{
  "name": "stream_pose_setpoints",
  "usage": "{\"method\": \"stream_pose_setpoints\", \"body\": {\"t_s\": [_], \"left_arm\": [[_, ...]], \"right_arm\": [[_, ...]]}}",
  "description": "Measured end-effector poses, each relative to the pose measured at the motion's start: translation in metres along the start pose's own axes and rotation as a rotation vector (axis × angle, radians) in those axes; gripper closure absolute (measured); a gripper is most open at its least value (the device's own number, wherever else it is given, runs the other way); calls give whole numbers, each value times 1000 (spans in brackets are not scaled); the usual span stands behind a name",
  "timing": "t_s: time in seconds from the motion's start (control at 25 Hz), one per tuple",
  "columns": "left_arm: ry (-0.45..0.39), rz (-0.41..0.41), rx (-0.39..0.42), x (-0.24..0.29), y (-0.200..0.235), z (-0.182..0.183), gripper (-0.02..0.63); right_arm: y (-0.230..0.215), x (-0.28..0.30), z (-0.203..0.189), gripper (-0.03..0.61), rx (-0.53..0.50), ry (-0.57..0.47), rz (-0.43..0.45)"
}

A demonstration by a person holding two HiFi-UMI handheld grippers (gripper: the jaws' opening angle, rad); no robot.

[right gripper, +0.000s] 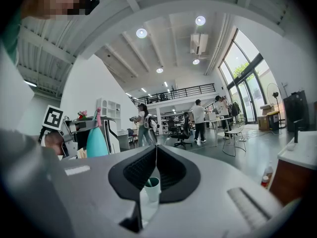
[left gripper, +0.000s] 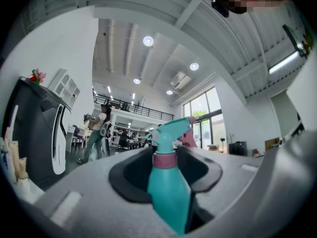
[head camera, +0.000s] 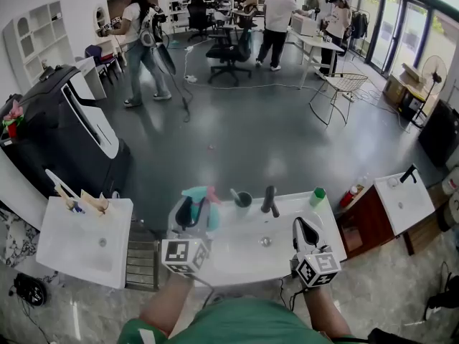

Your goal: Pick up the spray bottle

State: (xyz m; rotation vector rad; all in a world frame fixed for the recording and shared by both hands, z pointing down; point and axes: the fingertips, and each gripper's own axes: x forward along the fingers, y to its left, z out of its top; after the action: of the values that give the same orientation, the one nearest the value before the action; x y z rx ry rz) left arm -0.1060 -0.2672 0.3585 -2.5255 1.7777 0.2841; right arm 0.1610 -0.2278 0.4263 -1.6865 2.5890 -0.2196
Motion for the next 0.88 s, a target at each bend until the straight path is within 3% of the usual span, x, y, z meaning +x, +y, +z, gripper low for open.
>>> {"method": "stream_pose_setpoints", "body": {"t_s": [0.88], "left_arm": [[24,12,-10,3,6,-17,463]], "right_arm": [[-3,7,-10,575,9,8,8]]}}
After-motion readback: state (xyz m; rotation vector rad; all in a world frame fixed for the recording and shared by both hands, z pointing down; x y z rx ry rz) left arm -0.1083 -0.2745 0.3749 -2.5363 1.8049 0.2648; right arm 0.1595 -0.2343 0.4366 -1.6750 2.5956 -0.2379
